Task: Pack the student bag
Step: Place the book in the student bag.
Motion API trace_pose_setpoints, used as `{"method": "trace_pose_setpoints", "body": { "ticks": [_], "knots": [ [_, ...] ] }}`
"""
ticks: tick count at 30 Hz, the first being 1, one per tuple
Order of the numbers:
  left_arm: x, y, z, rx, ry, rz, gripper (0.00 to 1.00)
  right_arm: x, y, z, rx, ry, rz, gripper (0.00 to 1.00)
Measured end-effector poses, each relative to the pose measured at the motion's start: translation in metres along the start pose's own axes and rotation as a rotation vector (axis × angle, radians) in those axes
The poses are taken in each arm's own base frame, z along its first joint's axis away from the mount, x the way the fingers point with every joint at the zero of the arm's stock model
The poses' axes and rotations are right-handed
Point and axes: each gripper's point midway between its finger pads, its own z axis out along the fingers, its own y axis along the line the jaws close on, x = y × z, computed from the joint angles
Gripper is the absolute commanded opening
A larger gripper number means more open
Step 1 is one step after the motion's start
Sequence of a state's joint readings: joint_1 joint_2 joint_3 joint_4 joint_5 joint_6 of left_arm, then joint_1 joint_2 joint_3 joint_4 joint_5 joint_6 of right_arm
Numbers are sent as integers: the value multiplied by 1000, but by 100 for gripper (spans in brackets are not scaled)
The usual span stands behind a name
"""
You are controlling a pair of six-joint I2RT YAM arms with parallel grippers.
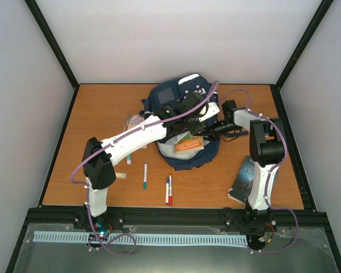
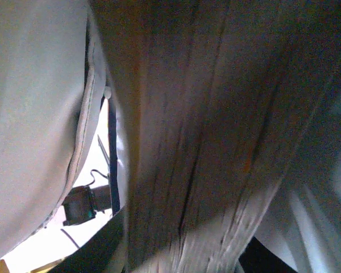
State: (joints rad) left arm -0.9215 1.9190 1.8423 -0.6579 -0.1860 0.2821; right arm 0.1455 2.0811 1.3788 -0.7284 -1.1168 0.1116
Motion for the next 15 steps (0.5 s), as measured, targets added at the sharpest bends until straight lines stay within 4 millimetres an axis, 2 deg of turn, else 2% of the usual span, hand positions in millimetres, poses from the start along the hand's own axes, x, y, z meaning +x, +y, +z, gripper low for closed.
{"method": "trace_pose_setpoints", "body": {
  "ticks": [2, 7, 12, 15],
  "knots": [
    [0, 0, -1, 0, -2, -1, 1, 4, 2, -2, 10, -4, -32, 47],
    [0, -2, -9, 8, -17, -2, 1, 22, 15, -17, 85, -26, -140, 56],
    [-1, -1, -27, 12, -40, -16, 1, 46, 27, -37, 187, -68, -271, 57],
    [0, 0, -35, 10, -49, -31, 1, 63, 26, -42, 232, -70, -324, 53]
  ]
}}
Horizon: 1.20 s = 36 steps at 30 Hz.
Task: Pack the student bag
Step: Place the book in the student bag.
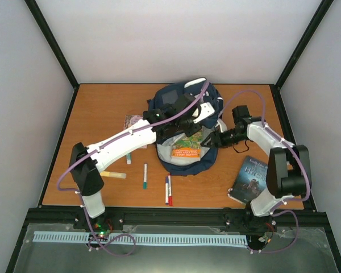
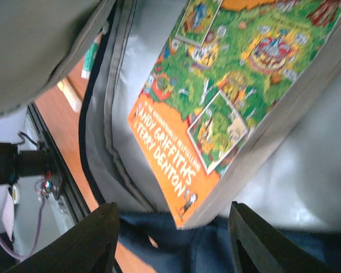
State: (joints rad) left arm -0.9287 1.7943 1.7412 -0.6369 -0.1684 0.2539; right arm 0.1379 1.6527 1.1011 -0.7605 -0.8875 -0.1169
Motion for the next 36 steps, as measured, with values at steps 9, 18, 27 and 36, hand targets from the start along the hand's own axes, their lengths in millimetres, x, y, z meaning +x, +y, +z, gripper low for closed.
{"method": "trace_pose_setpoints", "body": {
  "ticks": [9, 18, 27, 36],
  "knots": [
    [8, -5, -1, 16, -9, -105, 1, 36, 32, -28, 60, -42, -332, 35],
    [16, -6, 8, 55, -15, -206, 1, 41, 51, -27, 169, -35, -778, 31],
    [13, 11, 6, 99, -49, -314, 1, 49, 47, 7, 307, 101, -1153, 32],
    [13, 15, 4, 113, -53, -327, 1, 59, 29, 48, 398, 261, -1384, 45]
  ]
}}
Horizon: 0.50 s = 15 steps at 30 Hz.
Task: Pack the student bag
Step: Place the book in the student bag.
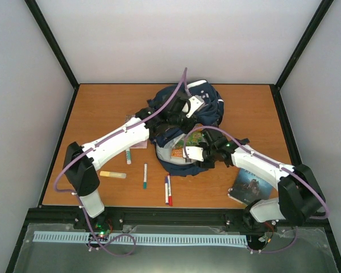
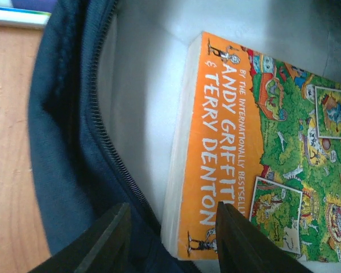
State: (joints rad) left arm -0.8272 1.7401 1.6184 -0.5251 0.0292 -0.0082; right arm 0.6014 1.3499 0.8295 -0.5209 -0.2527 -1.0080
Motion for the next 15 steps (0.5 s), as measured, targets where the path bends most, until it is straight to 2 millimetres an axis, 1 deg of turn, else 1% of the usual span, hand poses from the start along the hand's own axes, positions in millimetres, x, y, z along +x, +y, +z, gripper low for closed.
{"method": "trace_pose_setpoints", "body": {
  "ticks": [7, 11, 15],
  "knots": [
    [-6, 4, -11, -8, -19, -3, 1, 6, -11, 18, 44, 67, -51, 45],
    [-6, 4, -11, -9, -19, -4, 1, 11, -15, 26, 56, 99, -61, 50],
    [-6, 4, -11, -7, -19, -4, 1, 12, -18, 32, 66, 122, -86, 51]
  ]
}}
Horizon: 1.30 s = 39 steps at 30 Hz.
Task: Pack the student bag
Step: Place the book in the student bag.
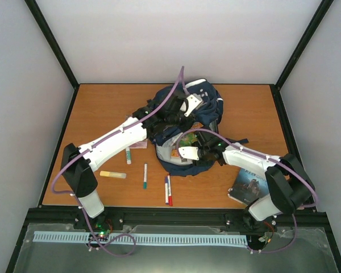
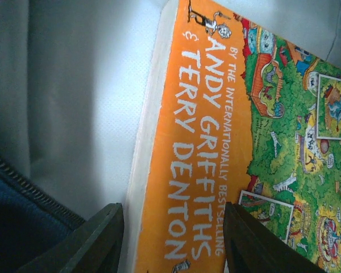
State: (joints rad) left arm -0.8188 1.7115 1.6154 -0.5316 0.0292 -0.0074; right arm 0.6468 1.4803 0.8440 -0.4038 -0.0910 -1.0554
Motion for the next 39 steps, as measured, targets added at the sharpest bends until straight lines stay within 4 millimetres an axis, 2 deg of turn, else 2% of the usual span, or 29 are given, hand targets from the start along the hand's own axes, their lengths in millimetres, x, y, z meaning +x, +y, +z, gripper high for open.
{"method": "trace_pose_setpoints", "body": {
  "ticks": [8, 18, 23, 29, 35, 39],
  "knots": [
    [0, -2, 0, 11, 1, 4, 1, 9, -11, 13, 54, 69, -21, 42],
    [4, -5, 0, 32, 16, 11, 1, 15, -65, 25, 290, 142, 13, 40],
    [4, -6, 0, 40, 16, 9, 1, 16, -80, 26, 361, 151, 42, 44],
    [5, -6, -1, 43, 22, 13, 1, 14, -75, 15, 364, 123, 62, 50],
    [4, -6, -2, 42, 26, 23, 1, -1, -65, -14, 324, 33, 108, 58],
    [5, -6, -2, 43, 30, 24, 1, -8, -51, -29, 265, -19, 150, 65]
  ]
}}
